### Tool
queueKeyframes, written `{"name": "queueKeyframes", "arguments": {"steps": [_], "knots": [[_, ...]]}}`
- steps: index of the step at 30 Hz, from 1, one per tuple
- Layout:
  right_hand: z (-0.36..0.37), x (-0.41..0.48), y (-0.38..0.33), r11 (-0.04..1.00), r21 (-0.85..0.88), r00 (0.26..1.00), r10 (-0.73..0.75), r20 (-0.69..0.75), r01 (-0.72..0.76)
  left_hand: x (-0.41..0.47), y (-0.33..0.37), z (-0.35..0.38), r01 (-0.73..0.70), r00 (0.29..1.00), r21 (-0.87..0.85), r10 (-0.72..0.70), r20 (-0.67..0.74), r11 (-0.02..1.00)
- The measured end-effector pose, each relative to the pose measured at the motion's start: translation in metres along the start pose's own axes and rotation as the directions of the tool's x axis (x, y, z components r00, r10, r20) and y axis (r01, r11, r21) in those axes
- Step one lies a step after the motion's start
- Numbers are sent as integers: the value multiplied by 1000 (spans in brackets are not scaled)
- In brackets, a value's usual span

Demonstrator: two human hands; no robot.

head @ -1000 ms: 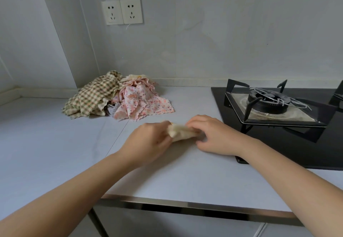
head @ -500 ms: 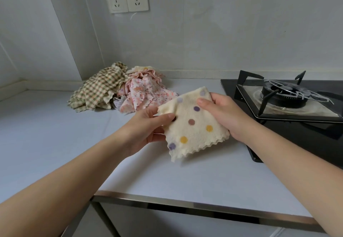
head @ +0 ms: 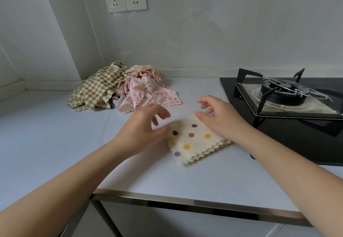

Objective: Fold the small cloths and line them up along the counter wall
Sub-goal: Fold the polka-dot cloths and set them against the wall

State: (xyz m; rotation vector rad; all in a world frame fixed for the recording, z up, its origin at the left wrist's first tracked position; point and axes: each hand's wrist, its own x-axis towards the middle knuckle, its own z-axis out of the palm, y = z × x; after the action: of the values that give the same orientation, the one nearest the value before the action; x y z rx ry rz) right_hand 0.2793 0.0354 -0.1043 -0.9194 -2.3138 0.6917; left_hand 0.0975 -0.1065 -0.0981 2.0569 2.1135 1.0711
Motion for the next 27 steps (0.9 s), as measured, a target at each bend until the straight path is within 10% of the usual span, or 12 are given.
{"name": "queueKeyframes", "arguments": {"steps": [4,11,14,20,27], "knots": [[-6,-8,-3,985,10,984,-171,39,171,-6,9,13,-364,904,22,347,248,931],[-22,-20,-10,988,11,896,-142,421,152,-4,16,19,-78,995,-162,87,50,984],[-16,-22,-15,961,-105,912,-202,358,255,-5,17,19,-54,998,-172,57,14,984],[-9,-23,-12,984,-29,969,-166,185,174,-16,8,-2,-436,886,56,417,204,898],[0,-22,-10,974,16,969,-227,101,226,-14,6,15,-405,907,28,398,139,914]]}}
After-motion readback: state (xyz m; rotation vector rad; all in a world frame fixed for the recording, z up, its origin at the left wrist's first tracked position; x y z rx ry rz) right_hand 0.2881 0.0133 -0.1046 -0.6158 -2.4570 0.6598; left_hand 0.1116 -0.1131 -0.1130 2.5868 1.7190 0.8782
